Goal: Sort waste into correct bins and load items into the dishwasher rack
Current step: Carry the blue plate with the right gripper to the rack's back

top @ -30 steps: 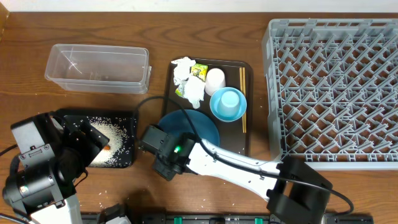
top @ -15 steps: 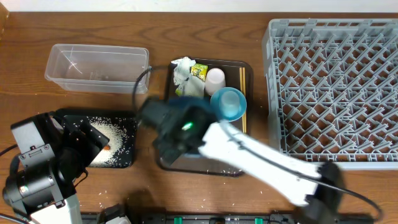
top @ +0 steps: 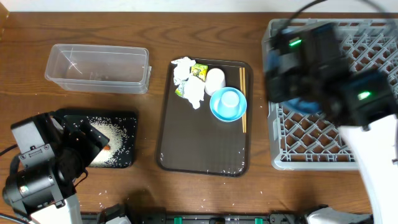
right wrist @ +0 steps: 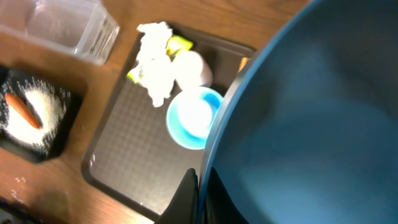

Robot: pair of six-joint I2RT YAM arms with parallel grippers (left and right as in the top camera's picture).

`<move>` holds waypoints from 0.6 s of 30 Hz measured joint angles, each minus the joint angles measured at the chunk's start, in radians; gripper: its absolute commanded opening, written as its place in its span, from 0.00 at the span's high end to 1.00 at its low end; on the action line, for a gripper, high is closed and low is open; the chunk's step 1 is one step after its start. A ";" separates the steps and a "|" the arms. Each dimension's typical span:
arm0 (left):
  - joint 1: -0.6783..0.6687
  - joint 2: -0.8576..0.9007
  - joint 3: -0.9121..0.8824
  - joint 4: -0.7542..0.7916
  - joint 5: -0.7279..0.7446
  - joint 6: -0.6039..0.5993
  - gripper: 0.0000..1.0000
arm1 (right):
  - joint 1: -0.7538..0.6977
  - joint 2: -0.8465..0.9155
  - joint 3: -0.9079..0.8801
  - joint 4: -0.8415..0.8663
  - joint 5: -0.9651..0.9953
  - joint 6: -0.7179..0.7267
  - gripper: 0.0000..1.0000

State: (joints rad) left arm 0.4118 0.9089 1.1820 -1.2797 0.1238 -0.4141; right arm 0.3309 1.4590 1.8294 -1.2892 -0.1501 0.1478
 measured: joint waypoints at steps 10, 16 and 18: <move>0.000 0.000 0.000 0.000 0.000 0.000 0.04 | -0.499 0.018 -0.030 0.148 -0.548 -0.203 0.99; 0.000 0.000 0.000 0.001 0.000 0.000 0.04 | -0.622 0.063 -0.175 0.371 -0.776 -0.245 0.99; 0.000 0.000 0.000 0.001 0.000 0.000 0.04 | -0.642 0.094 -0.241 0.503 -0.856 -0.250 0.99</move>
State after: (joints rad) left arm 0.4118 0.9089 1.1820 -1.2789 0.1238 -0.4141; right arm -0.3115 1.5528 1.5887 -0.7860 -1.0065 -0.1024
